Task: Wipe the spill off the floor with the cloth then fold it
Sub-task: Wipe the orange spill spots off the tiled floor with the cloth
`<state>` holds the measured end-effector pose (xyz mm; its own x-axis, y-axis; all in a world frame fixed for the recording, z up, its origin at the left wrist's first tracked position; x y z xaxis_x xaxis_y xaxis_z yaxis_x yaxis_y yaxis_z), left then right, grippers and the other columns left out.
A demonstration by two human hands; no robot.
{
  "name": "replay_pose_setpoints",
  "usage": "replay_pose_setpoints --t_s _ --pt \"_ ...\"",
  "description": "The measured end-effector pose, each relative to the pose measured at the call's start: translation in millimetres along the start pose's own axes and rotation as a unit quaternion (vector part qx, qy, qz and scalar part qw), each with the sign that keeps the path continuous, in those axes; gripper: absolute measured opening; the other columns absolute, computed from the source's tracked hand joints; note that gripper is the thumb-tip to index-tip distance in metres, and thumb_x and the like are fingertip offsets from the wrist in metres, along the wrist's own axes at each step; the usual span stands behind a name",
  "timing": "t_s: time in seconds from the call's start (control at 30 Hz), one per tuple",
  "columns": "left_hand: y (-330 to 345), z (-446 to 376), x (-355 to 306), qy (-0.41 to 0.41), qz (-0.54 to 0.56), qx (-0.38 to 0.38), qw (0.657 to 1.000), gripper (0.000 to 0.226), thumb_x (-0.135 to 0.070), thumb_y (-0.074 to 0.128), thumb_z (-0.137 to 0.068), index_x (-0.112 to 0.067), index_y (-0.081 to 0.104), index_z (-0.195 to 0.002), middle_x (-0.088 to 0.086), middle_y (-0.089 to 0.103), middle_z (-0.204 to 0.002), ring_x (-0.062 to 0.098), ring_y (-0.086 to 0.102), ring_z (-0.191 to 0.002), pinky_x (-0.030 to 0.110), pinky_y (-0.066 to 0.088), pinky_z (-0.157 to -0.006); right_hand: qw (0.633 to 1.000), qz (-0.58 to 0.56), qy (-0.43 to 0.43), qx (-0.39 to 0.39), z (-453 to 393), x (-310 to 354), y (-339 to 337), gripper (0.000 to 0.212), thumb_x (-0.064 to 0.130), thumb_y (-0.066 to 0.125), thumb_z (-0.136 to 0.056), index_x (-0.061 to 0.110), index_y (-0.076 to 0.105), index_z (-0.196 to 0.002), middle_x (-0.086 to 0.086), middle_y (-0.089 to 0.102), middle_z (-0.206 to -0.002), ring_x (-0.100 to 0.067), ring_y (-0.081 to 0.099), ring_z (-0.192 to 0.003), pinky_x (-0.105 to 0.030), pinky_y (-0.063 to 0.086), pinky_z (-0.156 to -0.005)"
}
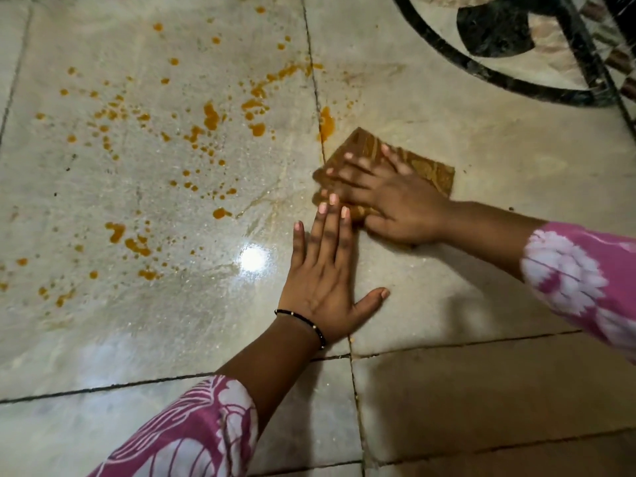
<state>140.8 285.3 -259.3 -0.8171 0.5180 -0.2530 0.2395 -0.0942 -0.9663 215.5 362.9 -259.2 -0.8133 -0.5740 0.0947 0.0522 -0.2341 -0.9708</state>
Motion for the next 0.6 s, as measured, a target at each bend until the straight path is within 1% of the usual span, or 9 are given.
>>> replay_pose_setpoints --t_s 0.07,0.13,0.2,0.27,0.33,0.37,0.43,0.5,0.6 --pt "-0.8 0.3 0.1 0.001 0.01 -0.005 1.0 0.104 -0.07 0.038 -0.083 0.001 -0.003 -0.148 0.017 -0.012 -0.156 0.031 -0.011 -0.146 0.053 0.0 -0.116 0.999 -0.018 -0.042 -0.006 32.8 3.0 5.7 0.072 0.046 0.028 -0.078 0.034 0.025 -0.149 0.004 0.017 -0.158 -0.02 0.006 -0.147 -0.054 -0.003 -0.112" --pt "-1.5 0.1 -1.1 0.005 0.011 -0.002 1.0 0.104 -0.07 0.038 -0.083 0.0 -0.003 -0.148 0.017 -0.012 -0.156 0.03 -0.011 -0.146 0.054 0.0 -0.116 1.0 -0.012 -0.028 -0.002 55.5 -20.8 6.6 0.072 0.047 0.032 -0.078 0.036 0.024 -0.148 0.006 0.015 -0.158 -0.02 0.006 -0.146 -0.054 0.0 -0.112" --pt "-0.9 -0.7 -1.2 0.007 0.005 0.005 1.0 0.103 -0.069 0.038 -0.083 0.0 -0.003 -0.148 0.017 -0.011 -0.156 0.03 -0.011 -0.146 0.053 -0.001 -0.117 1.0 -0.011 0.029 0.002 48.6 -53.5 2.3 0.074 0.051 0.029 -0.077 0.039 0.017 -0.149 0.009 0.008 -0.158 -0.02 0.004 -0.146 -0.053 -0.001 -0.112" --pt "0.1 -0.9 -2.3 0.01 0.002 0.014 1.0 0.103 -0.069 0.039 -0.084 -0.001 -0.002 -0.149 0.016 -0.011 -0.157 0.03 -0.011 -0.146 0.052 -0.002 -0.117 0.993 -0.024 0.118 -0.012 20.6 -74.1 -5.8 0.074 0.053 0.025 -0.077 0.04 0.013 -0.149 0.008 0.006 -0.16 -0.021 0.001 -0.147 -0.056 -0.003 -0.112" --pt "1.8 -0.6 -1.1 0.008 0.003 0.018 1.0 0.103 -0.069 0.039 -0.084 -0.001 -0.002 -0.149 0.015 -0.012 -0.157 0.029 -0.012 -0.146 0.052 -0.002 -0.117 0.98 -0.039 0.193 -0.022 -11.8 -74.8 -11.0 0.068 0.048 0.029 -0.084 0.037 0.016 -0.15 0.005 0.008 -0.16 -0.024 -0.002 -0.147 -0.062 -0.006 -0.109" --pt "1.4 -0.6 -1.0 0.006 0.002 0.018 1.0 0.103 -0.069 0.039 -0.084 -0.001 -0.003 -0.149 0.015 -0.012 -0.157 0.028 -0.012 -0.146 0.052 -0.002 -0.117 0.98 -0.045 0.194 -0.023 -25.5 -63.6 -11.4 0.064 0.044 0.031 -0.087 0.036 0.017 -0.15 0.004 0.009 -0.16 -0.025 -0.003 -0.147 -0.063 -0.006 -0.109" --pt "0.2 -1.6 -1.5 0.007 0.0 0.016 1.0 0.102 -0.069 0.039 -0.085 -0.002 -0.003 -0.149 0.012 -0.013 -0.156 0.027 -0.012 -0.146 0.053 -0.002 -0.116 0.992 -0.034 0.123 -0.023 -37.8 -28.3 -10.4 0.063 0.043 0.028 -0.087 0.037 0.017 -0.149 0.005 0.01 -0.16 -0.024 -0.002 -0.147 -0.062 -0.008 -0.109" --pt "0.4 -1.2 -1.0 0.006 0.002 0.016 1.0 0.102 -0.07 0.038 -0.085 -0.002 -0.003 -0.149 0.012 -0.013 -0.156 0.027 -0.011 -0.146 0.053 -0.003 -0.116 0.999 -0.007 0.037 -0.022 -22.1 -1.7 -6.6 0.066 0.044 0.022 -0.083 0.038 0.019 -0.149 0.007 0.013 -0.159 -0.02 0.0 -0.147 -0.059 -0.007 -0.11" --pt "1.3 -0.2 -0.2 0.007 0.003 0.011 1.0 0.102 -0.07 0.039 -0.084 -0.001 -0.001 -0.149 0.014 -0.007 -0.157 0.027 -0.009 -0.146 0.054 -0.001 -0.116 0.999 -0.014 -0.015 -0.024 28.5 -4.6 3.8 0.068 0.044 0.028 -0.08 0.037 0.023 -0.148 0.009 0.015 -0.158 -0.019 0.005 -0.147 -0.054 -0.004 -0.11"
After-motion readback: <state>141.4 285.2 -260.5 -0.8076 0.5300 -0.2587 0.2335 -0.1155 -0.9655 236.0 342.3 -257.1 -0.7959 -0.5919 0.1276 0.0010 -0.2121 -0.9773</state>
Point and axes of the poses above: each hand's wrist, its own z-axis away from the middle knuckle, its own y-axis out of the palm, x = y × z, the point moved 10 cm from there along -z, towards the middle knuckle
